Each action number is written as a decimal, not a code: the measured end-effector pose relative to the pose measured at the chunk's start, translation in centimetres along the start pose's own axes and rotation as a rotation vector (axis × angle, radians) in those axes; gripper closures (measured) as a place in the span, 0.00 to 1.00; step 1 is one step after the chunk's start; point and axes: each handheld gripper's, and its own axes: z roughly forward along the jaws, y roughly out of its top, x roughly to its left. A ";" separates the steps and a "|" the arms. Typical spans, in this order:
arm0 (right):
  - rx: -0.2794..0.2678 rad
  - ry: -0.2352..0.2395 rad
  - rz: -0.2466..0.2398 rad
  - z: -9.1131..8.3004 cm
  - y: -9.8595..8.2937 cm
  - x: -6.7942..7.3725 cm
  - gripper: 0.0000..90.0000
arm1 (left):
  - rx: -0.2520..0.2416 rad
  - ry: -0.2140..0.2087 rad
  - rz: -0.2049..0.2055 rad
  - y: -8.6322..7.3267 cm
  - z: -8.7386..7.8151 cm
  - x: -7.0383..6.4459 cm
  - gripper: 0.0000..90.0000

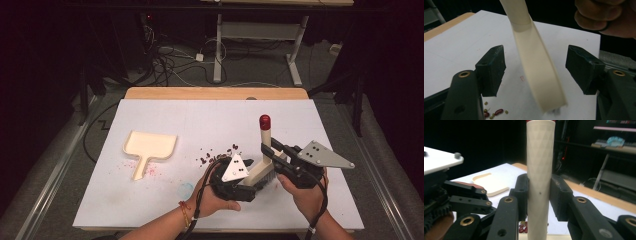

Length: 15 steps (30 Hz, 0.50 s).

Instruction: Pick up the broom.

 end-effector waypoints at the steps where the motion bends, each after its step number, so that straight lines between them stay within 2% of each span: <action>1: -0.001 0.001 -0.006 0.1 0.1 0.2 0.79 | 0.000 0.000 0.000 0.0 0.0 0.0 0.40; 3: -0.009 0.017 -0.001 0.2 0.1 0.7 0.79 | -0.004 0.002 -0.007 -0.2 -0.1 0.5 0.46; 6: -0.017 0.020 -0.021 0.1 0.2 1.2 0.79 | 0.004 -0.007 -0.009 -0.5 -0.3 1.1 0.54; 7: -0.022 0.015 -0.026 0.0 0.2 1.4 0.79 | 0.004 -0.007 -0.011 -0.6 -0.4 1.2 0.63; 8: -0.023 0.017 -0.030 -0.1 0.3 1.4 0.79 | 0.008 -0.004 -0.012 -0.7 -0.4 1.3 0.66; 12: -0.023 0.021 -0.033 -0.2 0.3 1.4 0.78 | 0.016 0.001 0.001 -0.7 -1.0 1.9 0.72; 14: -0.024 0.042 -0.028 -0.3 0.3 1.3 0.78 | 0.041 -0.034 0.016 -0.7 -1.3 2.5 0.73; 15: -0.014 0.066 -0.041 -0.2 0.3 1.0 0.76 | 0.055 -0.057 0.021 -0.8 -1.5 2.8 0.73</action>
